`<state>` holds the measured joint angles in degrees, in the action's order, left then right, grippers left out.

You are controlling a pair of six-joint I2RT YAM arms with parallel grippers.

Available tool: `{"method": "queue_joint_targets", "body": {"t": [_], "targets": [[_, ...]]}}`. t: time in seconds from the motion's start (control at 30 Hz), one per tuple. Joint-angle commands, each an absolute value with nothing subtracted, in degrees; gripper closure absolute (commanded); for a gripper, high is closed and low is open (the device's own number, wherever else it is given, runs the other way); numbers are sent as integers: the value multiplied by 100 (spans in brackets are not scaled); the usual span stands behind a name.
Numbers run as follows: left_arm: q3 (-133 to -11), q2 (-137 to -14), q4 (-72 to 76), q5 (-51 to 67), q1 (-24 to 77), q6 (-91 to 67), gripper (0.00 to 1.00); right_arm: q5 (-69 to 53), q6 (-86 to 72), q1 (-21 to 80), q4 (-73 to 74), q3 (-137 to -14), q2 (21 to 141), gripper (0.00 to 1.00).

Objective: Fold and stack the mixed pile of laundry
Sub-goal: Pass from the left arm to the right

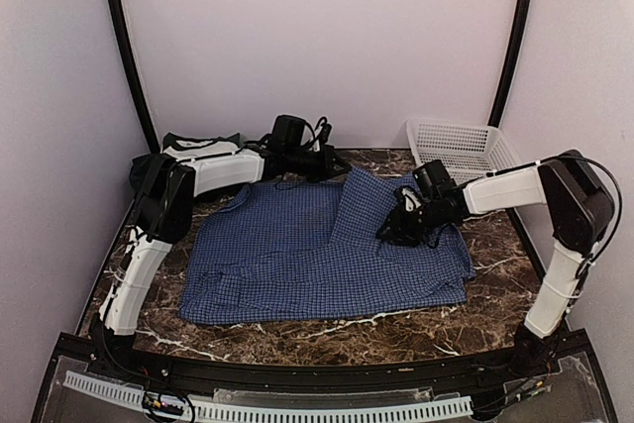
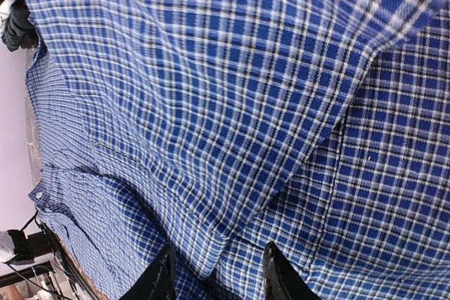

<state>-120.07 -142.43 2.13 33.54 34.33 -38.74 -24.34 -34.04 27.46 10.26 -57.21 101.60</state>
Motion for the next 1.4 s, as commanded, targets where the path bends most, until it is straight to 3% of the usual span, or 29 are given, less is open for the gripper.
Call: {"method": "queue_joint_targets", "body": {"t": [0.0,0.47,0.6,0.7,0.9,1.1,1.17,1.2,1.27,1.37], "targets": [[-12049,-14134,439,3420,3393,-3896,100,-2631,-3661,2836,492,-5754,10371,61],[-12031,-14128,445,3455,3353,-3902,100,-2825,-3973,2868,-226,-5908,10982,67],[-12033,-14132,489,3465,3334,-3918,100,-2732,-4082,2874,-262,-5788,10919,55],[-12026,-14145,522,3479,3340,-3939,100,-2812,-4167,2873,-458,-5743,10994,66],[-12003,-14159,496,3498,3340,-3922,100,-2739,-4224,2881,-635,-5708,10908,100],[-12004,-14144,405,3468,3340,-3838,100,-2474,-4076,2874,-525,-5612,10315,100],[-12002,-14131,302,3407,3340,-3783,88,-2379,-4038,2872,-508,-5599,10147,100],[-11998,-14123,243,3378,3335,-3759,72,-2340,-4008,2870,-495,-5611,10075,100],[-11856,-14032,122,3208,3332,-3667,54,-2311,-3976,2859,-496,-5652,9991,100],[-11220,-13568,185,2811,3331,-3359,42,-2322,-3955,2818,-445,-5796,9996,100]]}}
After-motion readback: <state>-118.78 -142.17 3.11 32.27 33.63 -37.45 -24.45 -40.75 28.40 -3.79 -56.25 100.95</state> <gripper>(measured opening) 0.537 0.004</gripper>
